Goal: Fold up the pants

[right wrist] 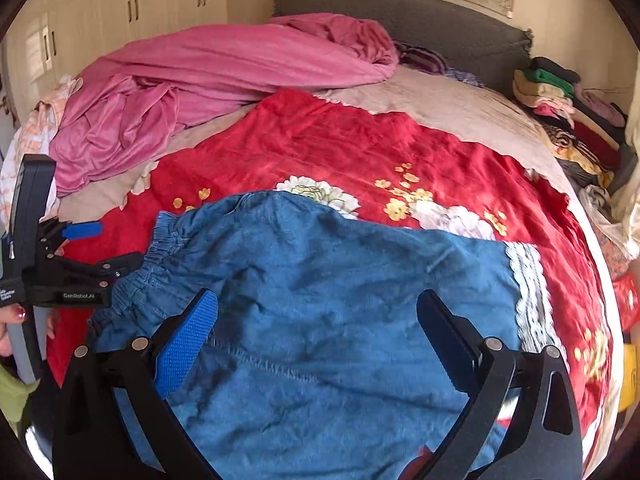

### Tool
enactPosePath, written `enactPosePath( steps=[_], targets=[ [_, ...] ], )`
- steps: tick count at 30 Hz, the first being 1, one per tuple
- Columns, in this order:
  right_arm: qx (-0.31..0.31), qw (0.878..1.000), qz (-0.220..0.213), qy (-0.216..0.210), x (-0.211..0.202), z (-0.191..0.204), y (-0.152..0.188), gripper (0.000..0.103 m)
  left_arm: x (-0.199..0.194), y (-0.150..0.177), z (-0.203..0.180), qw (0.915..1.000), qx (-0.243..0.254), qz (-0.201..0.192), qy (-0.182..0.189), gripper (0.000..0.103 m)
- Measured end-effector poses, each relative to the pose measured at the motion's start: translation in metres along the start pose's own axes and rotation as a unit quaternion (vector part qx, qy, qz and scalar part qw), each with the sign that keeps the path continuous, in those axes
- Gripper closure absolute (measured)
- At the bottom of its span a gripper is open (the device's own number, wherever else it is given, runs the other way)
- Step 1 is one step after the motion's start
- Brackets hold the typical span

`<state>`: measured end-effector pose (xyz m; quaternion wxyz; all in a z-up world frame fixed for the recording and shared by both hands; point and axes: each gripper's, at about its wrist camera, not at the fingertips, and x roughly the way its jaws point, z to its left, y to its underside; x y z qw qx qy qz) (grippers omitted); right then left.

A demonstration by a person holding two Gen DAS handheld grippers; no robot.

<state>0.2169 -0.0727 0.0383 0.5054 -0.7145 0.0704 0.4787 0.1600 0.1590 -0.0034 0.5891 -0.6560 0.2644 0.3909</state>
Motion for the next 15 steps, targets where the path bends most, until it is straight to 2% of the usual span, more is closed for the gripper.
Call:
enactPosePath(
  steps=[5,7,10,12,13,14,15],
  targets=[
    [-0.081,0.996,0.029,-0.012,0.056,0.003,-0.038,0.004,0.046,-0.02,0.015,0.9993,-0.008,0.029,0.021,0.009],
    [-0.093,0.994,0.047,-0.026,0.079,0.001,-0.049,0.004,0.055,-0.023,0.017,0.9987,-0.016,0.027,0.041,0.015],
    [-0.114,0.99,0.07,-0.039,0.108,0.0,-0.061,0.004,0.062,-0.029,0.015,0.9974,-0.014,0.025,0.066,0.035],
    [-0.139,0.986,0.083,-0.04,0.124,0.002,-0.065,0.004,0.064,-0.029,0.009,0.9949,-0.007,0.029,0.096,0.064],
    [-0.148,0.984,0.086,-0.044,0.13,0.003,-0.066,0.004,0.065,-0.029,0.006,0.9947,-0.003,0.031,0.098,0.069],
    [-0.153,0.983,0.09,-0.05,0.137,0.004,-0.068,0.004,0.064,-0.029,0.003,0.995,0.003,0.028,0.096,0.078],
    [-0.157,0.981,0.098,-0.059,0.144,0.006,-0.069,0.004,0.061,-0.029,0.001,0.995,0.007,0.023,0.097,0.082]
  ],
)
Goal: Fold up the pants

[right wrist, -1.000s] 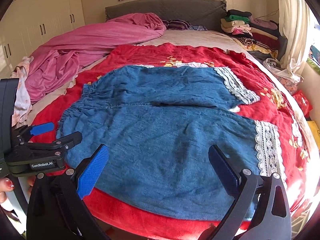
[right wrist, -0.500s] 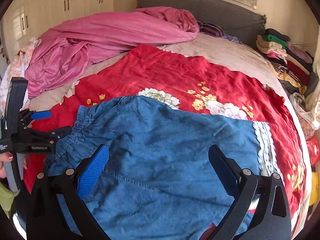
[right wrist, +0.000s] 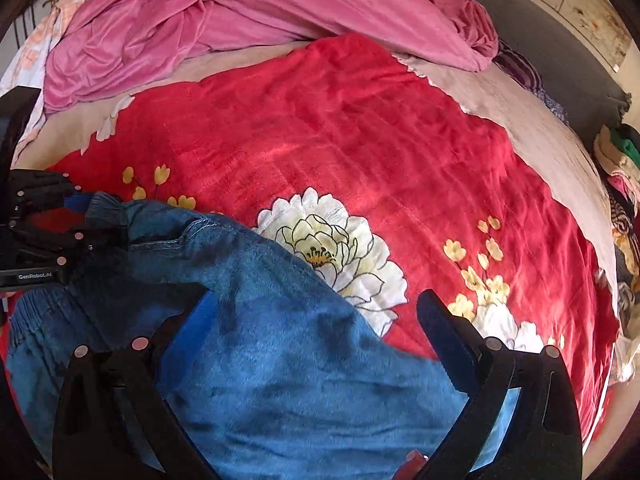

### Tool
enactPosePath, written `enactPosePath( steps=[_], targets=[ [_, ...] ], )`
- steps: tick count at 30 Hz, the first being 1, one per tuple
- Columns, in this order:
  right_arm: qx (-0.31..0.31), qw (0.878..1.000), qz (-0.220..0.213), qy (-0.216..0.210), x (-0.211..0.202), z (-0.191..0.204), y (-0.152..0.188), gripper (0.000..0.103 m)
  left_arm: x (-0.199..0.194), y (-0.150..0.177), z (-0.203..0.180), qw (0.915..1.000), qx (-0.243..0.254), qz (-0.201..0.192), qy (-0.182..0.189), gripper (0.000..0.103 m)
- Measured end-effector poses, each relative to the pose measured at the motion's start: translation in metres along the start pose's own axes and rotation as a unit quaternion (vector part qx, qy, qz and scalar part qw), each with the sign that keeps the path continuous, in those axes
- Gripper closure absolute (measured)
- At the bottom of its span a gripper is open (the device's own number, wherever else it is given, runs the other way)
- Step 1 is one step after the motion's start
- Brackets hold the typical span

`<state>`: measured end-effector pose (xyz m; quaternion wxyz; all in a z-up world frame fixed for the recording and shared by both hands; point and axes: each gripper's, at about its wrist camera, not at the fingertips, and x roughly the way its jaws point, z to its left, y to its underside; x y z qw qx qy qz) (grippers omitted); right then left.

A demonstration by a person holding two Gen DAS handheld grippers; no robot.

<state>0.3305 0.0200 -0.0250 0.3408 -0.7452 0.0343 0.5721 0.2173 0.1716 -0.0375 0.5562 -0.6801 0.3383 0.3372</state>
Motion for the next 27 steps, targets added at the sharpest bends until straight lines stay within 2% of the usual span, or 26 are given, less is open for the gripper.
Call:
enactPosePath(
  steps=[2,3,4,6,7,12,18,22,27],
  targets=[
    [-0.007,1.0,0.009,-0.008,0.012,0.003,-0.004,0.005,-0.006,0.0,-0.001,0.9999,-0.003,-0.009,0.009,0.084],
    [-0.01,1.0,0.011,-0.016,0.016,0.005,-0.004,0.01,-0.011,0.002,-0.001,0.9998,-0.002,-0.017,0.01,0.085],
    [-0.011,1.0,0.01,-0.026,0.019,0.008,-0.003,0.035,-0.015,0.003,-0.001,0.9997,0.002,-0.022,0.009,0.085],
    [0.002,0.999,0.0,-0.052,0.017,0.012,0.0,0.072,-0.022,0.005,-0.002,0.9994,0.003,-0.033,0.009,0.085],
    [0.011,0.998,-0.015,-0.056,0.01,0.013,0.003,0.081,-0.026,0.006,-0.002,0.9993,0.003,-0.037,0.008,0.085],
    [0.061,0.991,-0.095,-0.07,-0.043,0.012,0.027,0.092,-0.046,0.011,-0.01,0.9969,0.025,-0.075,-0.007,0.085],
    [0.082,0.982,-0.157,-0.07,-0.117,0.033,0.072,0.093,-0.083,0.033,-0.025,0.9923,0.037,-0.118,0.001,0.085],
    [0.089,0.978,-0.174,-0.069,-0.153,0.062,0.111,0.093,-0.109,0.06,-0.034,0.9895,0.049,-0.135,0.016,0.085],
    [0.085,0.978,-0.173,-0.074,-0.174,0.104,0.156,0.093,-0.134,0.101,-0.038,0.9878,0.05,-0.142,0.041,0.085]
  ],
)
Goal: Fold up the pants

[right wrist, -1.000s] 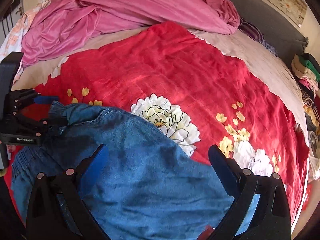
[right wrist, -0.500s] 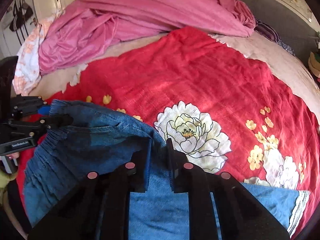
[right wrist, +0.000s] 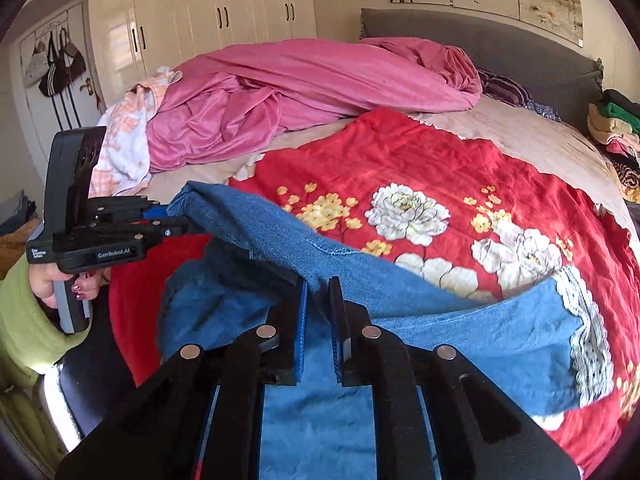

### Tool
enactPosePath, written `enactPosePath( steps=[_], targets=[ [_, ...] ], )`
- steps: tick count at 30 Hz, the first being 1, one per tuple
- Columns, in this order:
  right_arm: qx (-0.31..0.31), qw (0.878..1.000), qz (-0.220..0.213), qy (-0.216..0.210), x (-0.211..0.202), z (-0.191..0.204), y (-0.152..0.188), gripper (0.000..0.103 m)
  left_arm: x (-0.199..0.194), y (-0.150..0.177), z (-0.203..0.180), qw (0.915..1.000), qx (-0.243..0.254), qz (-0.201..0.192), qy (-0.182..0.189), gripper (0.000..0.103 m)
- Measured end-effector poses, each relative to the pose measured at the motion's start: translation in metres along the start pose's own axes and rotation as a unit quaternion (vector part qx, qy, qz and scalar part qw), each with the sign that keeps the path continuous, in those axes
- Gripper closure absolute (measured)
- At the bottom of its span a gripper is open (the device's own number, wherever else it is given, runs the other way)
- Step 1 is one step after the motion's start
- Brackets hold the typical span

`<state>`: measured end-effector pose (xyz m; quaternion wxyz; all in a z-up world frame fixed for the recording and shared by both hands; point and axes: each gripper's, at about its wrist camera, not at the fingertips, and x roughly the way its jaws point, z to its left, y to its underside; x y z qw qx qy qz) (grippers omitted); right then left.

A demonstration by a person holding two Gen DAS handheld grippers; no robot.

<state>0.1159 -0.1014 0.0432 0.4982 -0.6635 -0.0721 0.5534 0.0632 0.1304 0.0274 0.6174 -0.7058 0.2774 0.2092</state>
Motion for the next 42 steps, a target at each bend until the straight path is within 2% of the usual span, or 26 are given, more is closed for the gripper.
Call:
enactPosePath(
  steps=[5,12,16,18,20,22,23,25,28,32,33,34,35,36,39,42],
  targets=[
    [0.007,1.0,0.014,-0.022,-0.011,0.032,0.037,0.093,-0.013,0.026,-0.003,0.9998,0.001,0.018,0.006,0.085],
    [0.006,0.998,0.039,-0.049,-0.008,0.071,0.077,0.093,-0.016,0.053,0.003,0.9984,0.011,0.055,-0.01,0.085],
    [0.004,0.997,0.054,-0.059,-0.002,0.087,0.088,0.093,-0.024,0.065,0.013,0.9977,-0.007,0.067,-0.008,0.085],
    [-0.001,0.998,0.038,-0.057,-0.007,0.091,0.085,0.093,-0.032,0.065,0.013,0.9981,-0.009,0.06,-0.006,0.085],
    [-0.009,0.999,0.022,-0.045,-0.013,0.089,0.08,0.089,-0.037,0.059,0.009,0.9985,0.0,0.054,0.0,0.082],
    [-0.015,0.999,0.026,-0.014,-0.012,0.083,0.078,0.061,-0.035,0.051,0.003,0.9987,0.009,0.05,0.002,0.067],
    [-0.024,0.999,0.032,-0.002,-0.009,0.082,0.078,0.057,-0.03,0.047,0.003,0.9985,0.007,0.053,0.0,0.06],
    [-0.055,0.997,0.044,0.016,-0.003,0.084,0.084,0.057,-0.02,0.041,0.004,0.998,0.001,0.063,-0.003,0.06],
    [-0.096,0.992,0.063,0.052,0.012,0.087,0.089,0.057,-0.004,0.035,0.008,0.9969,-0.015,0.075,0.016,0.056],
    [-0.166,0.976,0.087,0.108,0.039,0.094,0.09,0.059,0.017,0.029,0.011,0.9936,-0.044,0.096,0.04,0.056],
    [-0.177,0.972,0.095,0.119,0.046,0.094,0.09,0.062,0.023,0.028,0.012,0.9911,-0.057,0.107,0.055,0.069],
    [-0.177,0.971,0.103,0.12,0.052,0.092,0.09,0.081,0.028,0.027,0.012,0.9894,-0.064,0.116,0.058,0.071],
    [-0.166,0.974,0.11,0.11,0.055,0.088,0.087,0.093,0.031,0.026,0.011,0.989,-0.065,0.122,0.055,0.073],
    [-0.152,0.977,0.106,0.102,0.052,0.085,0.083,0.099,0.031,0.023,0.01,0.989,-0.065,0.121,0.055,0.075],
    [-0.097,0.991,0.07,0.058,0.028,0.077,0.07,0.1,0.014,0.014,0.006,0.9918,-0.049,0.105,0.055,0.078],
    [-0.068,0.997,0.042,0.014,-0.001,0.081,0.066,0.1,-0.011,0.011,0.006,0.9935,-0.038,0.087,0.063,0.078]
  ],
)
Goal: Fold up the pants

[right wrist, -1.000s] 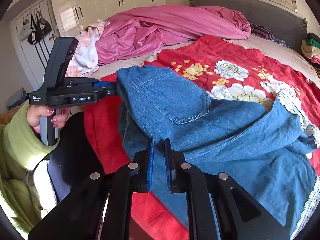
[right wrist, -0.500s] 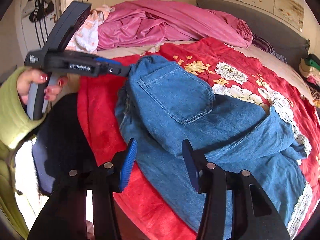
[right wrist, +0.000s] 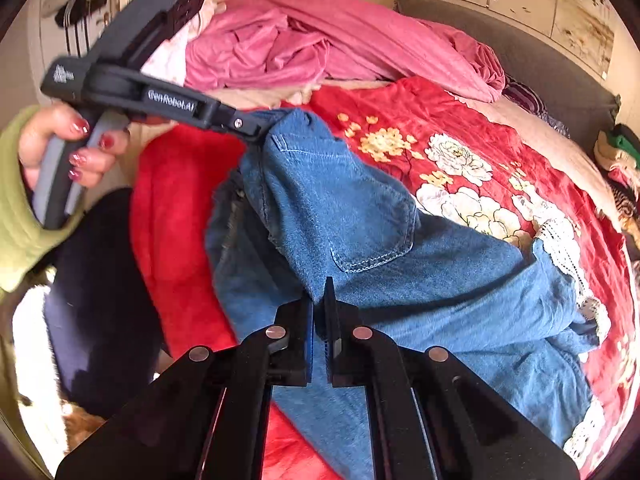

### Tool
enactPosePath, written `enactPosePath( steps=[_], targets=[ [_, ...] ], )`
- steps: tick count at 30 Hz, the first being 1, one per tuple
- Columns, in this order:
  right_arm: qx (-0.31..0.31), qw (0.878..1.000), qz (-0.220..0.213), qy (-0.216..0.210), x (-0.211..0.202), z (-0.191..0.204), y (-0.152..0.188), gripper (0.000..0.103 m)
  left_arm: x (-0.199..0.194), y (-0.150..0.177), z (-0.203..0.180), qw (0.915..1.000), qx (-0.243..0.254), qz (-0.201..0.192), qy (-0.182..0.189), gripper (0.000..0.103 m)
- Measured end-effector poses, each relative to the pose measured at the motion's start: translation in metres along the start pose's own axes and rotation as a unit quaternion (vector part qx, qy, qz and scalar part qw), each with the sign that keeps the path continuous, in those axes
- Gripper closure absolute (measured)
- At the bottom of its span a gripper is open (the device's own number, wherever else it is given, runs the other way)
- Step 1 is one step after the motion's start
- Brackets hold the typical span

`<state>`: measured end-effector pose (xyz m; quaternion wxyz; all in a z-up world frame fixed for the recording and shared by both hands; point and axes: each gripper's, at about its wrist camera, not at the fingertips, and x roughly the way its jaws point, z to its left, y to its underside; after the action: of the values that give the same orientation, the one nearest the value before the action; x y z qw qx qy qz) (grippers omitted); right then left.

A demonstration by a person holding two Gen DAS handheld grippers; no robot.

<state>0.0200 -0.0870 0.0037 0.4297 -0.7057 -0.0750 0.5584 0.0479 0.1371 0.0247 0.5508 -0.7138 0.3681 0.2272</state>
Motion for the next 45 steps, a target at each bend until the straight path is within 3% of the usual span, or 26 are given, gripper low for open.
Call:
enactPosePath(
  steps=[3,7,10,14,17,19,25,28,30,32,34,37,41,43,45],
  targets=[
    [-0.003,1.0,0.014,-0.023,0.002,0.012,0.007,0.1,-0.008,0.017,0.003,0.9999,0.003,0.012,-0.003,0.077],
    [0.01,0.997,0.062,-0.033,0.034,0.019,0.024,0.097,0.012,0.042,0.014,0.9984,-0.012,0.051,-0.023,0.075],
    [0.025,0.996,0.074,-0.042,0.04,0.02,0.028,0.093,0.018,0.052,0.02,0.9977,-0.019,0.061,-0.024,0.071],
    [0.059,0.995,0.031,-0.074,0.004,0.008,0.015,0.089,-0.005,0.051,0.015,0.9985,0.003,0.038,-0.039,0.069],
    [0.078,0.994,-0.017,-0.069,-0.018,0.0,0.006,0.088,-0.03,0.046,0.0,0.9961,0.045,0.011,-0.074,0.069],
    [0.086,0.994,-0.018,-0.068,-0.014,-0.004,0.003,0.088,-0.039,0.041,-0.008,0.994,0.061,0.001,-0.091,0.069],
    [0.135,0.985,0.093,-0.048,0.051,-0.015,0.026,0.088,-0.03,0.025,-0.045,0.9944,0.082,-0.014,-0.064,0.069],
    [0.174,0.979,0.083,-0.07,0.047,-0.026,0.033,0.088,-0.007,0.021,-0.065,0.9948,0.094,-0.005,-0.039,0.069],
    [0.169,0.981,0.081,-0.049,0.03,-0.031,0.03,0.088,0.01,0.022,-0.075,0.9949,0.096,0.01,-0.028,0.069],
    [0.177,0.982,0.053,-0.03,0.003,-0.044,0.031,0.085,0.027,0.028,-0.08,0.9939,0.103,0.029,-0.025,0.069],
    [0.204,0.978,0.028,-0.004,-0.019,-0.063,0.037,0.076,0.043,0.039,-0.083,0.9912,0.117,0.048,-0.041,0.069],
    [0.234,0.971,0.007,0.04,-0.037,-0.095,0.047,0.073,0.067,0.054,-0.073,0.99,0.108,0.076,-0.05,0.069],
    [0.266,0.961,-0.001,0.073,-0.041,-0.128,0.044,0.073,0.071,0.055,-0.064,0.9925,0.089,0.076,-0.036,0.069],
    [0.269,0.959,-0.01,0.089,-0.042,-0.146,0.034,0.059,0.058,0.047,-0.068,0.9932,0.086,0.07,-0.038,0.069],
    [0.262,0.96,-0.017,0.1,-0.04,-0.16,0.02,0.055,0.041,0.037,-0.08,0.9937,0.098,0.045,-0.032,0.068]
  ],
)
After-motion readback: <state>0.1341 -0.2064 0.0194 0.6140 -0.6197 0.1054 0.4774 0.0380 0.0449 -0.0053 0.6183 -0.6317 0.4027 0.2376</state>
